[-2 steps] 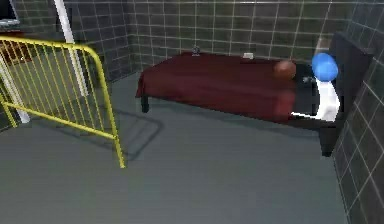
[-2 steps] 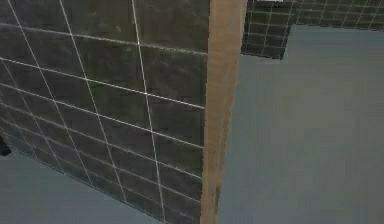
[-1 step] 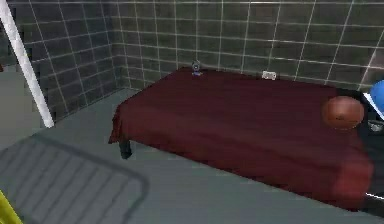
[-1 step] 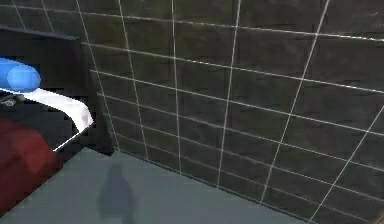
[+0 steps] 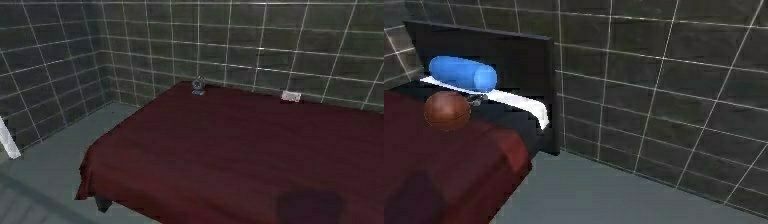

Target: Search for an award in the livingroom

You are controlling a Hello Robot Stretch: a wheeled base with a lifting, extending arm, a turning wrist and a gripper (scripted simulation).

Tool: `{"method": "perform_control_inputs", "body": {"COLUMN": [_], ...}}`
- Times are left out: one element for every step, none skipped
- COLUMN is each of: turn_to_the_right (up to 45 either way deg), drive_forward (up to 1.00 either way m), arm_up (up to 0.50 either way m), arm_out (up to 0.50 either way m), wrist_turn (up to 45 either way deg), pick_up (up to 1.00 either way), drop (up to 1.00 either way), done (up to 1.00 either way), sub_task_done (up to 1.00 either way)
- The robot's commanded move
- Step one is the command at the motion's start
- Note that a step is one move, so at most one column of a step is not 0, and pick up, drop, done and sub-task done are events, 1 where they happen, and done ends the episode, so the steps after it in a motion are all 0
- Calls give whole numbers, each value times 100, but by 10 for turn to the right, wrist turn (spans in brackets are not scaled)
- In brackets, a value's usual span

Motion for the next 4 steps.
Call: {"method": "perform_control_inputs", "body": {"turn_to_the_right": [-450, -90, 0, 30], "drive_forward": [0, 0, 35, 0], "arm_up": [0, 0, 0, 0], "arm_out": [0, 0, 0, 0], "wrist_turn": [0, 0, 0, 0], "pick_up": [0, 0, 0, 0], "drop": [0, 0, 0, 0], "done": [0, 0, 0, 0], "sub_task_done": [0, 0, 0, 0]}}
